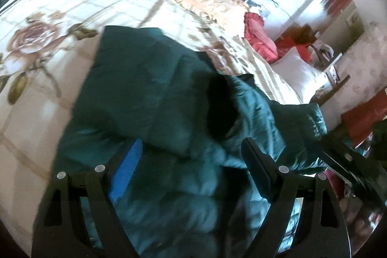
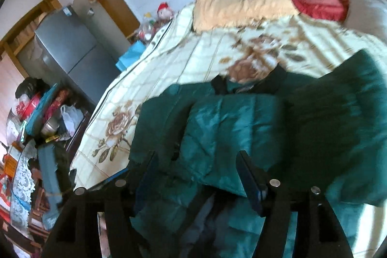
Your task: Fold large clothes
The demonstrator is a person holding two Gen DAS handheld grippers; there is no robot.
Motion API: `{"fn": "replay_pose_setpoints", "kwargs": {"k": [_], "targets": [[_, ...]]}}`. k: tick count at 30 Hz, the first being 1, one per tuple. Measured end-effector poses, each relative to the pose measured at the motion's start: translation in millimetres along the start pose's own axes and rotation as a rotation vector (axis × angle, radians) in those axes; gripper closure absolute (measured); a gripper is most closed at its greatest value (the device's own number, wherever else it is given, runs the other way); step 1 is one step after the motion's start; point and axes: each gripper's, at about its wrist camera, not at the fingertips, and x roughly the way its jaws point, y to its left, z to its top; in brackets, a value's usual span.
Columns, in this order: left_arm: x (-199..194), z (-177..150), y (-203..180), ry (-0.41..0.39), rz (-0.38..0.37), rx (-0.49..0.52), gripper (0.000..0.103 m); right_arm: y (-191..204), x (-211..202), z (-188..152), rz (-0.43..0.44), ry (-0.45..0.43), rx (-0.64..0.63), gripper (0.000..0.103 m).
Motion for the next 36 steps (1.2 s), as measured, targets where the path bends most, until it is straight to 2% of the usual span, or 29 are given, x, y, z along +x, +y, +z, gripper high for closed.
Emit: {"fn": "replay_pose_setpoints", "kwargs": {"k": [3, 6, 8, 15, 16, 18, 19, 22, 23, 26, 28, 32, 34, 36], "targets": [[24, 8, -19, 0.034, 0.007, 0.029, 0.019, -7, -27, 1, -0.030, -0.039, -0.010, 0.035], [48, 14, -29, 0.063, 0.045, 0.042, 0.019, -16, -47, 2, -0.077, -0.064, -0.018, 0.033], [59, 15, -36, 0.050, 0.076, 0.059, 0.019, -25, -56, 2, -0.099, -0.076, -0.006, 0.033], [71, 15, -49, 0.017, 0.087, 0.117, 0.020, -49, -76, -1, -0.121, -0.103, 0.036, 0.033], [71, 15, -51, 0.013, 0.089, 0.125, 0.023, -51, -77, -1, -0.123, -0.109, 0.044, 0.033], [72, 16, -52, 0.019, 0.080, 0.136, 0.041, -55, -83, -3, -0.120, -0.118, 0.059, 0.033], [74, 16, -52, 0.027, 0.076, 0.141, 0.045, -56, -84, -3, -0.119, -0.123, 0.066, 0.033], [72, 18, -52, 0.030, 0.062, 0.142, 0.069, -58, -89, -3, -0.126, -0.137, 0.077, 0.033], [71, 19, -52, 0.032, 0.053, 0.141, 0.080, -58, -90, -2, -0.129, -0.141, 0.079, 0.033], [58, 25, -49, 0.024, 0.037, 0.135, 0.087, -58, -93, -2, -0.137, -0.153, 0.081, 0.033], [38, 36, -42, -0.025, 0.043, 0.138, 0.088, -58, -94, -1, -0.141, -0.160, 0.082, 0.033], [9, 57, -13, -0.095, 0.100, 0.120, 0.089, -62, -93, 2, -0.165, -0.179, 0.104, 0.031], [2, 66, 9, -0.106, 0.138, 0.088, 0.089, -66, -87, 4, -0.176, -0.184, 0.127, 0.027], [2, 68, 27, -0.098, 0.152, 0.060, 0.090, -69, -76, 6, -0.184, -0.178, 0.142, 0.027]]}}
